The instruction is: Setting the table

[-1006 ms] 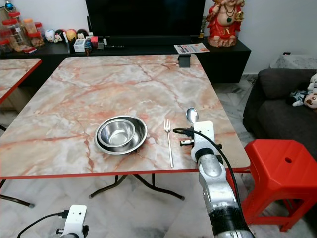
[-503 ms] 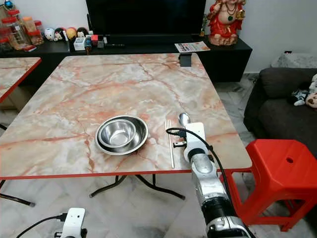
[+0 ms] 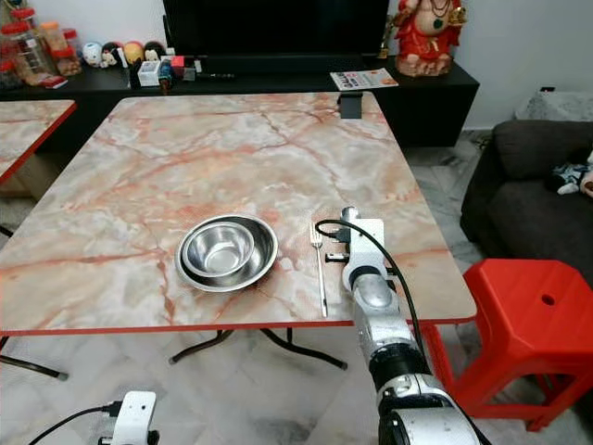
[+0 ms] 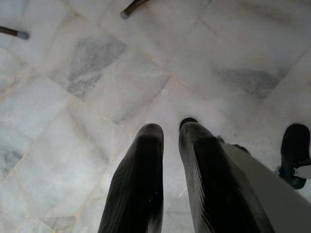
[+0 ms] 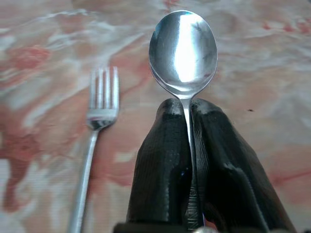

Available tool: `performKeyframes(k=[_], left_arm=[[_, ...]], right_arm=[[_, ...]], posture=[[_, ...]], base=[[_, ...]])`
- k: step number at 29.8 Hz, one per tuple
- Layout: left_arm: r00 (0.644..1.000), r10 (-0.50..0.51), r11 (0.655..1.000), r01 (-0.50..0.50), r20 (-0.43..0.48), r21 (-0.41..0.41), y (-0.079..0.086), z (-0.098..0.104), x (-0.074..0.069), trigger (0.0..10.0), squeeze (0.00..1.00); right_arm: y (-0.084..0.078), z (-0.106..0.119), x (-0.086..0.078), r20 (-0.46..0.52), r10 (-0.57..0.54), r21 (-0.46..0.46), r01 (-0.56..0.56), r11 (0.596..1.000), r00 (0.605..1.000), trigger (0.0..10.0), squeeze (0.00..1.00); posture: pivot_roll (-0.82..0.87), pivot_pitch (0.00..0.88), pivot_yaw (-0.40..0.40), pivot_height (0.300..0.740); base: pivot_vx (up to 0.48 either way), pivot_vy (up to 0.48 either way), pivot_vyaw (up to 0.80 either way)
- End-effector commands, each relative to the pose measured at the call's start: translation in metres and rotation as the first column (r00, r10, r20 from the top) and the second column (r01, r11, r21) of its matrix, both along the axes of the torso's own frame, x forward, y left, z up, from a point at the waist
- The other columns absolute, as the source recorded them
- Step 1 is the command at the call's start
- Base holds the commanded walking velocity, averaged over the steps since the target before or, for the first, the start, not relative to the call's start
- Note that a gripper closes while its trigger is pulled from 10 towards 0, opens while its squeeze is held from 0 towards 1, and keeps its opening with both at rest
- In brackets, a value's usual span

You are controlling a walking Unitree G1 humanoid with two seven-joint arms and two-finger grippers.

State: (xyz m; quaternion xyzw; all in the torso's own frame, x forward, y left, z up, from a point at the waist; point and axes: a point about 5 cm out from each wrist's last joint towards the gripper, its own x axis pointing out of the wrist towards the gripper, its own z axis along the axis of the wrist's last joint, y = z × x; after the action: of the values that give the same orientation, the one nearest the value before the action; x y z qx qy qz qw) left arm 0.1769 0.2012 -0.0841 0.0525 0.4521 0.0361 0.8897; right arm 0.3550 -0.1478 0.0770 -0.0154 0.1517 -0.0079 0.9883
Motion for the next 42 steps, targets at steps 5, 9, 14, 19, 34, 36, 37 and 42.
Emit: performKeyframes(k=[5, 9, 14, 19, 34, 36, 37, 42], left_arm=[[1.000, 0.006, 1.000, -0.006, -0.010, 0.008, 0.006, -0.002, -0.006, 10.0, 0.00], [1.000, 0.006, 1.000, -0.006, -0.012, 0.010, 0.008, -0.002, -0.007, 10.0, 0.00], [1.000, 0.002, 1.000, -0.002, -0.015, 0.009, 0.008, -0.002, -0.009, 10.0, 0.00], [1.000, -0.007, 1.000, 0.008, -0.022, 0.011, 0.008, -0.003, -0.012, 10.0, 0.00], [0.999, 0.002, 1.000, -0.001, -0.035, 0.028, 0.017, -0.006, -0.023, 10.0, 0.00], [0.999, 0.005, 0.999, -0.004, -0.036, 0.035, 0.020, -0.006, -0.025, 10.0, 0.00], [0.999, 0.005, 0.999, -0.004, -0.036, 0.035, 0.020, -0.006, -0.025, 10.0, 0.00], [0.999, 0.014, 0.999, -0.012, -0.033, 0.040, 0.023, -0.006, -0.026, 10.0, 0.00]], right_arm=[[0.008, 0.002, 0.004, -0.003, 0.004, 0.014, -0.004, 1.000, 1.000, 10.0, 0.00], [0.008, -0.003, 0.003, -0.021, 0.004, 0.009, -0.003, 1.000, 1.000, 10.0, 0.00], [0.005, -0.005, 0.003, -0.024, 0.000, 0.002, 0.000, 1.000, 1.000, 10.0, 0.00], [0.000, -0.003, 0.004, -0.021, -0.008, -0.006, 0.008, 1.000, 1.000, 10.0, 0.00], [-0.002, -0.008, 0.003, -0.028, -0.013, -0.006, 0.013, 1.000, 1.000, 10.0, 0.00], [0.000, -0.008, 0.003, -0.028, -0.011, -0.002, 0.011, 1.000, 1.000, 10.0, 0.00], [0.000, -0.008, 0.003, -0.028, -0.011, -0.002, 0.011, 1.000, 1.000, 10.0, 0.00], [0.002, -0.009, 0.002, -0.031, -0.003, 0.000, 0.003, 1.000, 1.000, 10.0, 0.00]], posture=[[0.01, 0.000, 0.008, 0.728], [0.02, 0.000, 0.012, 0.728], [0.02, 0.000, 0.017, 0.728], [0.02, 0.003, 0.019, 0.728], [0.06, 0.033, 0.019, 0.728], [0.07, 0.037, 0.016, 0.728], [0.07, 0.037, 0.016, 0.728], [0.08, 0.043, 0.011, 0.728]], base=[[0.000, 0.000, 0.00], [0.000, 0.000, 0.00], [0.000, 0.000, 0.00], [0.000, 0.000, 0.00], [0.000, 0.000, 0.00], [0.000, 0.000, 0.00], [0.000, 0.000, 0.00], [0.000, 0.000, 0.00]])
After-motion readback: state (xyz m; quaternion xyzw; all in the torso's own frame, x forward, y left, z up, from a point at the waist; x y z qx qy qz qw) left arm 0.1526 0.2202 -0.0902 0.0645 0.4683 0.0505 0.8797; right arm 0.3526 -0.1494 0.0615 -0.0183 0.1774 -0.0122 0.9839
